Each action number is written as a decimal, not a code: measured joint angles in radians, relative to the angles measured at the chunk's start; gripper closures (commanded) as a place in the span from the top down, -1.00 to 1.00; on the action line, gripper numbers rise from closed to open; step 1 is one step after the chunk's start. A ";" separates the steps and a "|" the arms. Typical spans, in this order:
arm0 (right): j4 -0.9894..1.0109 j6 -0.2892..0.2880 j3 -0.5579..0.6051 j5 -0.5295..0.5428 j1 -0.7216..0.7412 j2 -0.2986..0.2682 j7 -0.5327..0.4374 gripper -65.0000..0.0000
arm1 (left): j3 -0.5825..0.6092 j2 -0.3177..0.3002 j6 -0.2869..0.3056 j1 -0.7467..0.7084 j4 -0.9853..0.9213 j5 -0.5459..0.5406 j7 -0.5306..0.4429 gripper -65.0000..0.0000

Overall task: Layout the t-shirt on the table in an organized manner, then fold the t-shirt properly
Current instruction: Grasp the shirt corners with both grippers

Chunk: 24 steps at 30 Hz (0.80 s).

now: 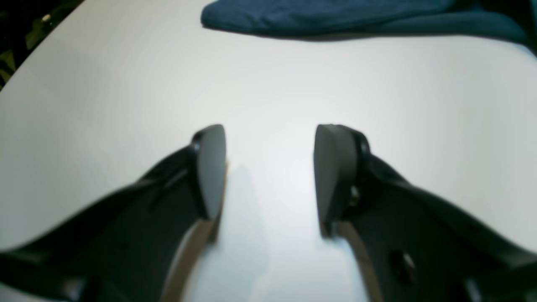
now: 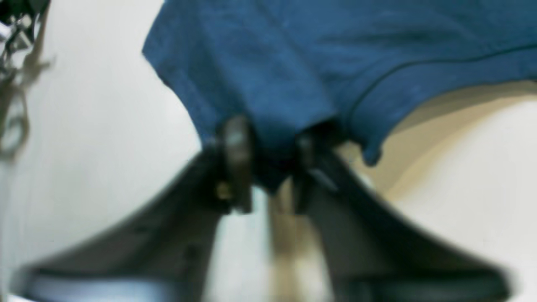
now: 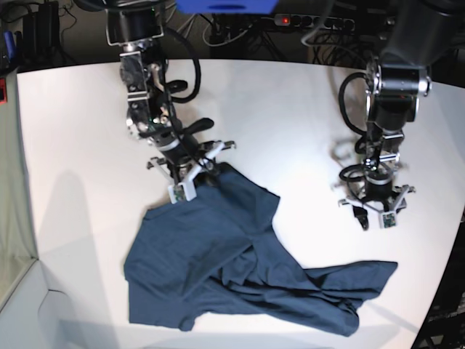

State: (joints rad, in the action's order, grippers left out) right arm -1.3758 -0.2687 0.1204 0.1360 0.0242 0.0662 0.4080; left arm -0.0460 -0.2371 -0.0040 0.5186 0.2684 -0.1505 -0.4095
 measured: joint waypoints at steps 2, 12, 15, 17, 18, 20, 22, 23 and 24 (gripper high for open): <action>-0.010 0.001 -0.001 0.000 -0.003 -0.006 0.009 -1.00 | 0.000 0.000 0.000 0.000 0.000 0.000 0.000 0.02; -0.349 -0.004 -0.186 0.002 -0.192 -0.154 0.007 -1.00 | -0.005 0.016 0.000 -0.078 0.122 -0.003 0.019 0.02; -0.376 -0.009 -0.265 0.003 -0.227 -0.195 0.001 -1.00 | -0.002 0.028 0.001 -0.153 0.257 0.005 0.051 0.02; -0.377 -0.009 -0.317 0.002 -0.245 -0.213 0.005 -1.00 | -0.002 0.035 0.000 -0.200 0.337 0.006 0.068 0.02; -0.374 -0.008 -0.341 0.000 -0.249 -0.219 0.012 -1.00 | 0.000 0.040 -0.001 -0.223 0.380 0.007 0.072 0.02; -0.358 -0.016 -0.362 0.000 -0.256 -0.221 -0.004 -1.00 | 0.000 0.053 -0.004 -0.251 0.458 0.007 0.080 0.02; -0.346 -0.050 -0.359 0.001 -0.269 -0.218 0.004 -1.00 | 0.001 0.064 0.000 -0.268 0.545 0.008 0.142 0.02; -0.346 -0.072 -0.357 0.002 -0.274 -0.214 0.004 -1.00 | 0.001 0.064 -0.001 -0.274 0.589 0.008 0.172 0.02; -0.344 -0.079 -0.356 0.002 -0.275 -0.212 0.004 -1.00 | 0.001 0.065 -0.001 -0.275 0.618 0.000 0.181 0.02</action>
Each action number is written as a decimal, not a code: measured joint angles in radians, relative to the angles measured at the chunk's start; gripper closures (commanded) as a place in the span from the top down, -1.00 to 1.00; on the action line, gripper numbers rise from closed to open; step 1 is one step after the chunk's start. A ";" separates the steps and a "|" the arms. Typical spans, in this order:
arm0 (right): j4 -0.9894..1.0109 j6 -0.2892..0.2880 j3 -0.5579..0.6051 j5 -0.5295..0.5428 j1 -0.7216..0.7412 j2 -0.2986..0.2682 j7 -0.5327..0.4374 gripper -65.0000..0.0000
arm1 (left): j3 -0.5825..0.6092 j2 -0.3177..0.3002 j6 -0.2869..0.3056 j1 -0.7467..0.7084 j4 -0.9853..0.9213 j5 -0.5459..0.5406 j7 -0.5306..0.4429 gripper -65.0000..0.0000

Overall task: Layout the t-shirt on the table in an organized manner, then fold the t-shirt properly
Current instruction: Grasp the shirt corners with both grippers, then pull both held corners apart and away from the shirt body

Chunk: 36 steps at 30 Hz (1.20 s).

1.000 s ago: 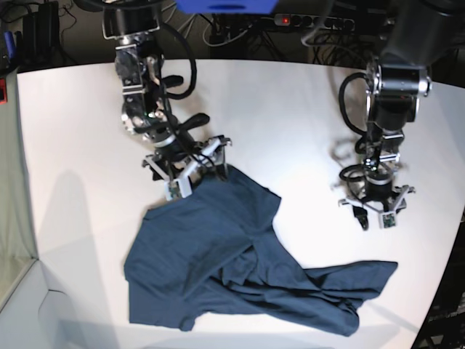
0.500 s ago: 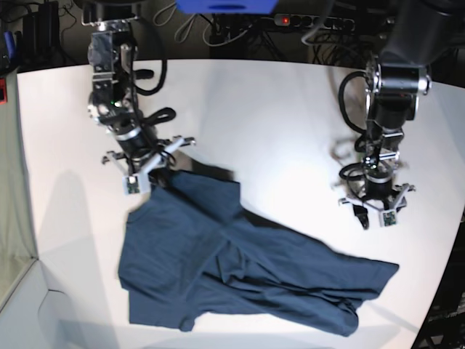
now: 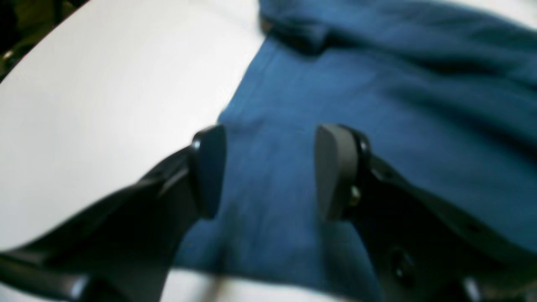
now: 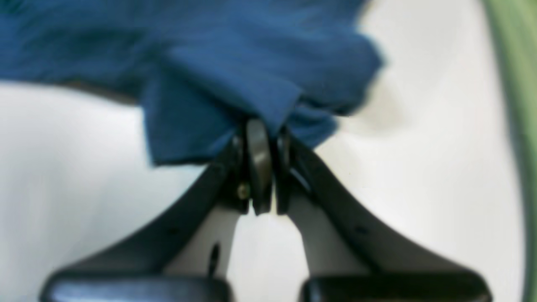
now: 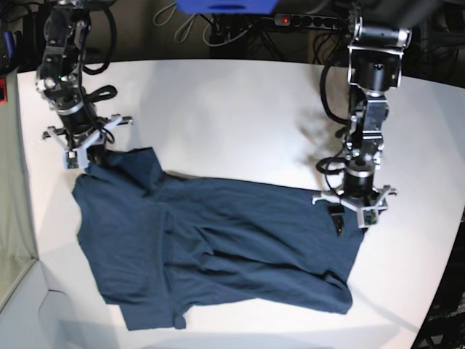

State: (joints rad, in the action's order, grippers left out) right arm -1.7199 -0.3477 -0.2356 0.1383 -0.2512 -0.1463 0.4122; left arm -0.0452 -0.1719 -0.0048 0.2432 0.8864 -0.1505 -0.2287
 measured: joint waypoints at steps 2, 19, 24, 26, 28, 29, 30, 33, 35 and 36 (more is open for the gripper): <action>0.001 -0.013 -0.001 0.000 -0.005 0.000 -0.005 -1.00 | -0.002 0.007 0.000 0.004 0.021 -0.047 0.038 0.02; -0.002 -0.016 -0.002 -0.001 -0.013 0.011 -0.003 -1.00 | 0.000 -0.011 0.002 0.085 -0.125 -0.246 0.258 0.02; -0.002 -0.016 -0.002 -0.001 -0.013 0.011 -0.003 -1.00 | -0.006 -0.023 0.004 0.100 -0.116 -0.243 0.382 -0.28; -0.002 -0.016 -0.002 -0.002 -0.013 0.010 -0.003 -1.00 | -0.007 -0.031 -0.002 0.105 -0.113 -0.241 0.429 -0.71; -0.002 -0.016 -0.002 -0.002 -0.013 0.011 -0.004 -1.00 | -0.011 -0.033 -0.005 0.106 -0.113 -0.244 0.449 -1.00; -0.002 -0.016 -0.002 -0.002 -0.013 0.011 -0.004 -1.00 | -0.011 -0.035 -0.005 0.103 -0.110 -0.245 0.458 -1.00; -0.002 -0.016 -0.002 -0.002 -0.014 0.011 -0.004 -1.00 | -0.011 -0.035 -0.005 0.097 -0.106 -0.244 0.467 -0.92; -0.002 -0.016 -0.002 -0.002 -0.013 0.011 -0.003 -1.00 | -0.011 -0.037 0.002 0.072 -0.085 -0.260 0.467 -1.00; -0.002 -0.016 -0.002 -0.002 -0.014 0.011 -0.003 -1.00 | -0.011 -0.039 0.008 0.053 -0.068 -0.266 0.463 -0.99; -0.002 -0.016 -0.002 -0.002 -0.015 0.011 -0.004 -1.00 | -0.011 -0.039 0.008 0.030 -0.036 -0.265 0.469 -0.99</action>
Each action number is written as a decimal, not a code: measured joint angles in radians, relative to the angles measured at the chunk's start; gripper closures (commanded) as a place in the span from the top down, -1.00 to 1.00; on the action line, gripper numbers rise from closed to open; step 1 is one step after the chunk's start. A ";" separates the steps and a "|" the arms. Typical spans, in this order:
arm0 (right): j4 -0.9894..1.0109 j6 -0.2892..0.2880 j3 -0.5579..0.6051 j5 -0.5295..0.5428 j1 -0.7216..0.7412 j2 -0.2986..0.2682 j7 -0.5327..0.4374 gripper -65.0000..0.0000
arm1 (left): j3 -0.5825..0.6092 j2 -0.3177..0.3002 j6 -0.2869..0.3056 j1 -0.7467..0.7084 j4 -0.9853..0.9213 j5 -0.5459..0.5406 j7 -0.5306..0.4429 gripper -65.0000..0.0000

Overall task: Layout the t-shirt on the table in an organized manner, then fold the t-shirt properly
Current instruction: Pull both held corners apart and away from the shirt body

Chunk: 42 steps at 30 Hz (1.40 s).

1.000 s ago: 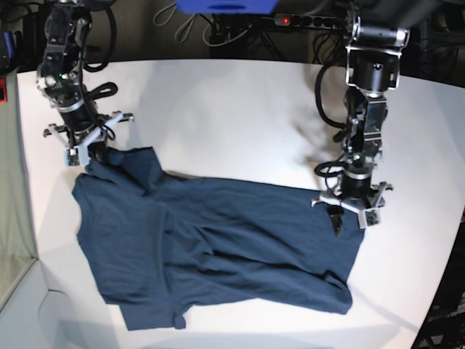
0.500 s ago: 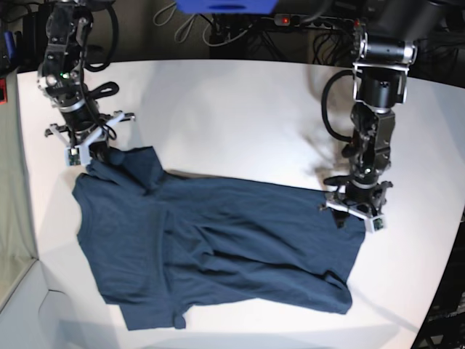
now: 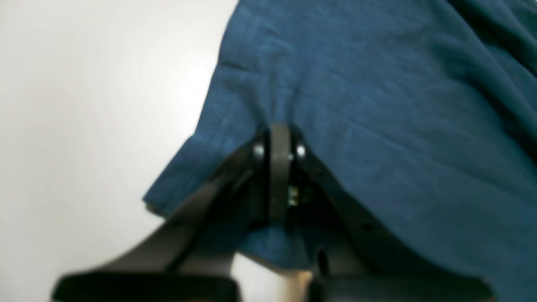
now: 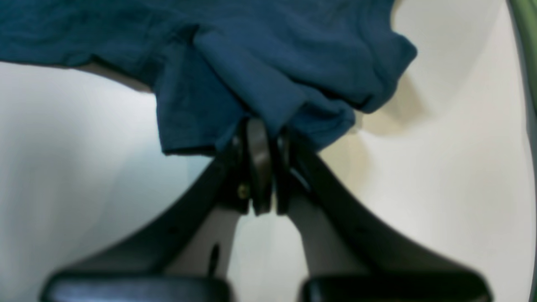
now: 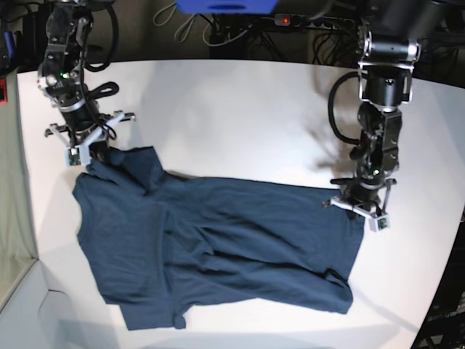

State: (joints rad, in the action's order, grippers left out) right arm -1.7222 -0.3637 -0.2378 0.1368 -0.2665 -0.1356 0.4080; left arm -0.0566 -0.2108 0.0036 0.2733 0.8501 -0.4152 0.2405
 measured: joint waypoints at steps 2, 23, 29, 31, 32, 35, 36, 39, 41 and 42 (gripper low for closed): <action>-0.001 -0.003 0.000 0.000 0.000 0.000 0.001 -1.00 | 0.000 0.000 0.000 -0.074 0.097 -0.003 0.021 -0.99; -0.211 -0.032 0.005 -0.002 -0.213 -0.001 0.000 -1.00 | -0.389 0.023 -0.007 -0.641 0.807 0.002 0.191 -0.99; -0.224 -0.185 0.005 -0.002 -0.340 0.001 0.000 -1.00 | -0.476 0.023 -0.007 -0.640 0.807 0.004 0.196 -0.99; -0.224 -0.189 0.005 -0.002 -0.367 0.015 0.003 -1.00 | -0.482 0.023 -0.007 -0.638 0.805 0.005 0.195 -0.99; -0.223 -0.189 0.003 -0.002 -0.375 0.031 0.003 -1.00 | -0.482 0.023 -0.007 -0.639 0.805 0.005 0.194 -0.99; -0.222 -0.190 0.008 -0.002 -0.380 0.039 0.004 -1.00 | -0.476 0.026 -0.007 -0.630 0.803 0.003 0.197 -0.99; -0.222 -0.190 0.007 -0.002 -0.379 0.038 0.018 -0.93 | -0.476 0.027 -0.007 -0.621 0.800 0.006 0.198 -0.99; -0.223 -0.190 0.007 -0.003 -0.380 0.039 0.111 -0.63 | -0.476 0.027 -0.007 -0.611 0.800 0.006 0.196 -0.98; -0.223 -0.190 0.007 -0.002 -0.380 0.035 0.159 -0.38 | -0.476 0.029 -0.007 -0.612 0.800 0.006 0.195 -0.98; -0.224 -0.190 0.007 -0.002 -0.380 0.036 0.176 -0.24 | -0.476 0.028 -0.007 -0.617 0.800 0.005 0.205 -0.98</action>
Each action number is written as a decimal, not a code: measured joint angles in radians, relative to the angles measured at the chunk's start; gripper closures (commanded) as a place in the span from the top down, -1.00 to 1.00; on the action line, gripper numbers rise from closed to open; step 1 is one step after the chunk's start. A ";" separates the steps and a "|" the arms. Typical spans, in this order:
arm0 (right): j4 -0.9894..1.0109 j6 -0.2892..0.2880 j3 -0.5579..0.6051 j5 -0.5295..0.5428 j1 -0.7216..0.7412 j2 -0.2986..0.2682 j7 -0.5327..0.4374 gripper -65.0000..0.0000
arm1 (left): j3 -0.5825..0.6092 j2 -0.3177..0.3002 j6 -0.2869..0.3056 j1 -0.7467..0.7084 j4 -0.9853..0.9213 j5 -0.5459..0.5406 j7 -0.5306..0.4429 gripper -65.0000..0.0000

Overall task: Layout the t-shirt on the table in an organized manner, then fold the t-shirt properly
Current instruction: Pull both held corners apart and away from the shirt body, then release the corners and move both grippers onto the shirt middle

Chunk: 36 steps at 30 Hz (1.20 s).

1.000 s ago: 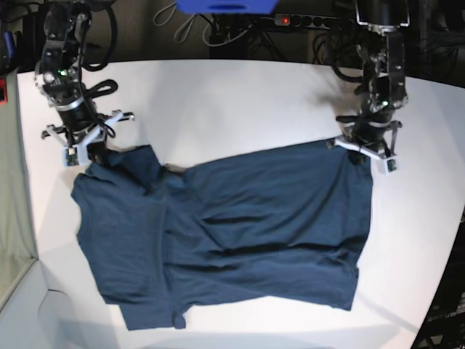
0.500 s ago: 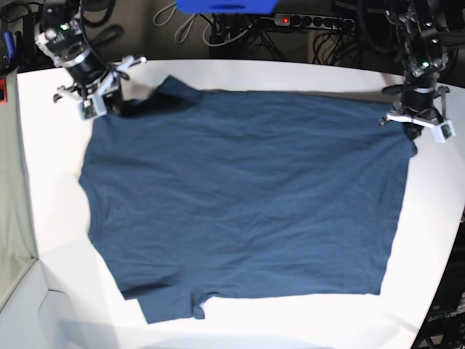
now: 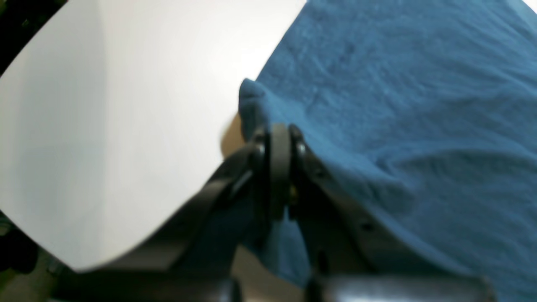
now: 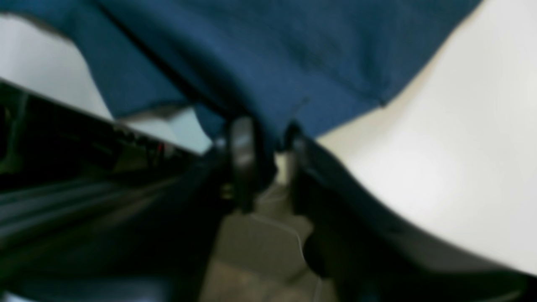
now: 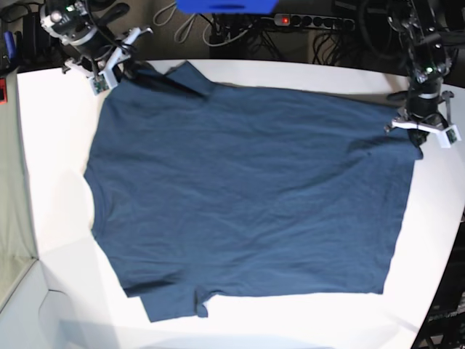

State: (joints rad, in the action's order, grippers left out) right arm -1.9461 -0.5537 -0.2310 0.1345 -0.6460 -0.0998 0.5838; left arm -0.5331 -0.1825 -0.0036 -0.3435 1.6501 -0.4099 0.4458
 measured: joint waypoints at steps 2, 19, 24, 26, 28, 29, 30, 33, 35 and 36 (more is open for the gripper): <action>0.000 -0.008 0.000 0.000 0.000 0.000 0.012 -0.07 | 0.000 -0.003 0.000 0.001 0.000 0.001 0.085 -0.98; -0.034 -0.137 -0.251 -0.003 0.059 0.006 0.032 -0.01 | -0.008 -0.037 0.005 0.027 0.058 -0.002 0.303 -0.98; -0.034 -0.142 -0.250 0.000 0.156 0.007 0.083 -0.01 | -0.009 -0.039 0.004 0.024 0.061 0.004 0.313 -0.85; -0.033 -0.143 -0.243 -0.004 0.213 0.009 0.156 -0.01 | -0.008 -0.039 0.004 0.026 0.068 0.008 0.311 -0.56; -0.033 -0.144 -0.237 0.002 0.282 0.009 0.208 -0.01 | -0.008 -0.039 0.004 0.026 0.071 0.004 0.311 -0.18; -0.033 -0.141 -0.224 0.000 0.314 0.008 0.242 -0.01 | -0.008 -0.037 0.004 0.026 0.071 0.002 0.313 -0.03; -0.033 -0.142 -0.210 -0.006 0.338 0.005 0.265 -0.01 | -0.008 -0.036 0.004 0.025 0.073 0.003 0.313 0.08; -0.033 -0.143 -0.158 0.003 0.386 0.006 0.304 -0.01 | -0.018 -0.035 0.005 0.020 0.083 0.004 0.314 0.35; -0.033 -0.142 -0.119 -0.003 0.415 0.008 0.322 -0.01 | -0.063 -0.029 0.007 0.023 0.087 -0.006 0.315 0.45; -0.032 -0.142 -0.096 -0.004 0.426 0.007 0.322 -0.02 | -0.084 -0.031 0.006 0.026 0.087 0.000 0.314 0.47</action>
State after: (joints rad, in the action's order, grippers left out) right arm -1.9781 -0.6952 -0.3271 0.1307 -0.2199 -0.0929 0.9054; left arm -0.6170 -0.2134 0.0021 -0.3172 1.7370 -0.4099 0.7593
